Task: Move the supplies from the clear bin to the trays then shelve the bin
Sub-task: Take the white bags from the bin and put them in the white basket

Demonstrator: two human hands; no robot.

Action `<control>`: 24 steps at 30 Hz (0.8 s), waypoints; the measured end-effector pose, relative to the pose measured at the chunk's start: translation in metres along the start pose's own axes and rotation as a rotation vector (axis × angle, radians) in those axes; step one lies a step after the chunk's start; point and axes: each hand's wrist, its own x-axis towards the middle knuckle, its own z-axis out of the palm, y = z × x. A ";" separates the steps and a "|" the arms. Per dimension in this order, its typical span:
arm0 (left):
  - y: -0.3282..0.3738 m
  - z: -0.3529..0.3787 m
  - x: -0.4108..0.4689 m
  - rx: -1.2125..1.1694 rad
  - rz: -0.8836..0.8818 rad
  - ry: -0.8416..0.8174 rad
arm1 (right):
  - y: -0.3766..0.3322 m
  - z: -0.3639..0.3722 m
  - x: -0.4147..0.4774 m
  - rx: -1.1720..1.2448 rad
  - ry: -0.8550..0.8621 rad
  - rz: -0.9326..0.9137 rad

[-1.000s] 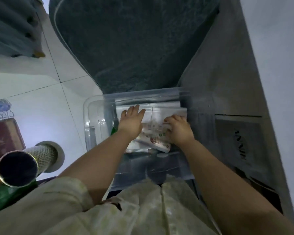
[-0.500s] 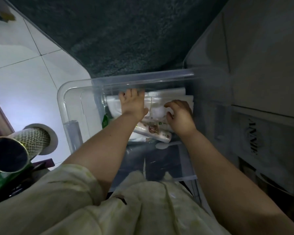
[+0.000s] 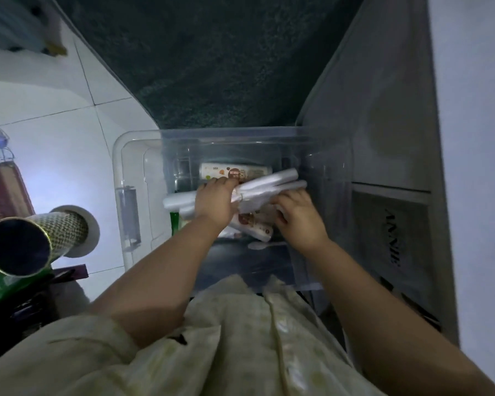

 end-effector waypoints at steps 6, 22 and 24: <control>0.019 -0.065 -0.056 -0.086 -0.013 0.211 | -0.036 -0.028 -0.027 -0.065 0.066 -0.050; -0.004 -0.161 -0.163 -0.090 0.414 0.322 | -0.150 0.006 -0.163 -0.142 0.555 0.222; -0.007 -0.158 -0.179 -0.085 0.512 0.315 | -0.167 0.024 -0.187 -0.146 0.589 0.287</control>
